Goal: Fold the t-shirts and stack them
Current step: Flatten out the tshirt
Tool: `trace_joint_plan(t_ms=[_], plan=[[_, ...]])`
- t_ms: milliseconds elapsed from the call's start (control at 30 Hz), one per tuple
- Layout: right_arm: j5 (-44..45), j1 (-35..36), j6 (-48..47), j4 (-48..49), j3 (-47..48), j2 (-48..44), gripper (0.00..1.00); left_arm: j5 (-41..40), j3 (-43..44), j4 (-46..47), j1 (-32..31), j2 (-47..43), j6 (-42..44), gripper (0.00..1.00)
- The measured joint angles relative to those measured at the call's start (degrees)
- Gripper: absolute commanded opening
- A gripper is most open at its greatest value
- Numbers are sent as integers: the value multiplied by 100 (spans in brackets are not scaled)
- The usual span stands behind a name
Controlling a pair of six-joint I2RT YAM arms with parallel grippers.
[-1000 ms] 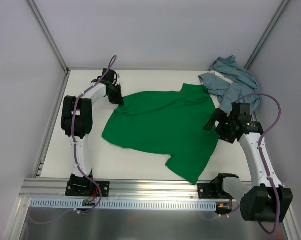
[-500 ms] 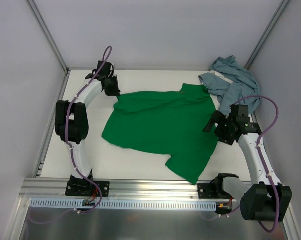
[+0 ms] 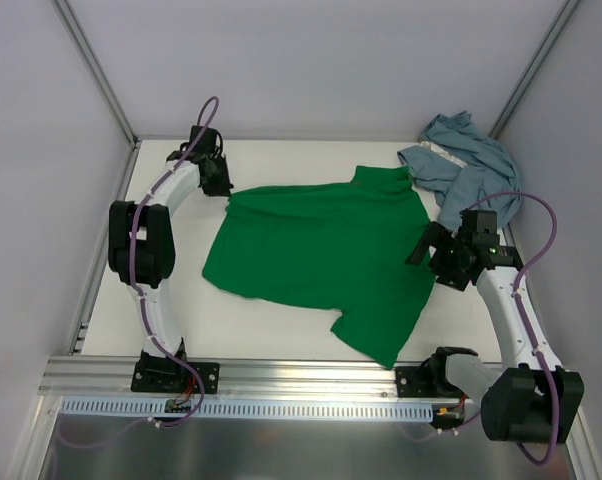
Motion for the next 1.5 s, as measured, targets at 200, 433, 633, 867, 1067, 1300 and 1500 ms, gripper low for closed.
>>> trace_joint_plan(t_ms=[200,433,633,867,1067,1300,1500], plan=[[0,0,0,0,0,-2,99,-498,37,-33,35,-9,122,0],[-26,0,7,20,-15,-2,99,-946,-39,-87,149,-24,232,0],[-101,0,24,61,-22,-2,100,-1241,-116,-385,260,-28,227,0],[-149,0,28,96,-114,-9,100,-1034,-638,-319,260,-85,120,99],[-435,57,146,365,-114,229,100,-369,-1287,-299,258,-710,-57,99],[-879,483,330,955,129,1578,99,581,-2072,83,245,-1947,-354,99],[-1239,791,472,1521,647,2686,99,951,-2804,308,136,-2212,-616,99]])
